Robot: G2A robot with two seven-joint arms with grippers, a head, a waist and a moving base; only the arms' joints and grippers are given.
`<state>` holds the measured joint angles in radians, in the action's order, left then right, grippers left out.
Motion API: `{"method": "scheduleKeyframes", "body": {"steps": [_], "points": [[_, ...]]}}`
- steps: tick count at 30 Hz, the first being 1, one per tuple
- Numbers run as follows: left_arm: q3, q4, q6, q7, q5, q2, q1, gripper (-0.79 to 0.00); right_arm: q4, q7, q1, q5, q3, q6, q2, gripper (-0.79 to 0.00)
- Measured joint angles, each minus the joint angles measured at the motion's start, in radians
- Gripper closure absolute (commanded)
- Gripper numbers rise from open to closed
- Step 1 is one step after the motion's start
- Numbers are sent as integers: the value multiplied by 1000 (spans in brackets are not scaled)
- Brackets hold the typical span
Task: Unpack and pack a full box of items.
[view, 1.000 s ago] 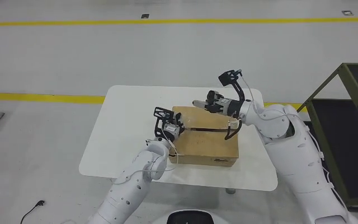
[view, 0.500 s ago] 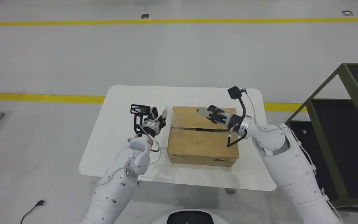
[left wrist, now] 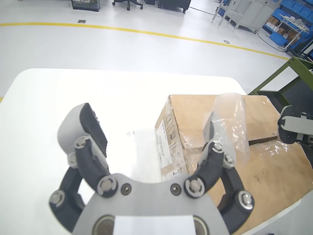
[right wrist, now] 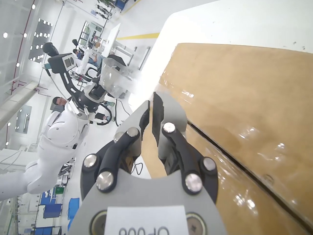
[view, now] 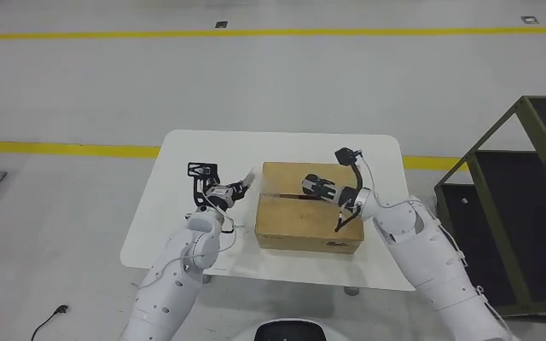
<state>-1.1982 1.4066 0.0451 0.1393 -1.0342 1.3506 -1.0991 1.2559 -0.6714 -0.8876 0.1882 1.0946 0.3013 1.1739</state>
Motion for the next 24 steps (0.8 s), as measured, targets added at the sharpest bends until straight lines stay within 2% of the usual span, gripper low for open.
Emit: {"method": "scheduleKeyframes", "body": {"steps": [14, 17, 24], "points": [[-76, 12, -22, 52, 206, 3, -25, -785, -89, 60, 23, 65, -65, 28, 21, 0], [-99, 0, -34, 76, 292, 4, -23, -785, -105, 61, 28, 67, -69, 32, 24, 0], [-138, -38, -44, 138, 376, 1, -9, -785, -129, 62, 34, 69, -75, 33, 29, 0]]}}
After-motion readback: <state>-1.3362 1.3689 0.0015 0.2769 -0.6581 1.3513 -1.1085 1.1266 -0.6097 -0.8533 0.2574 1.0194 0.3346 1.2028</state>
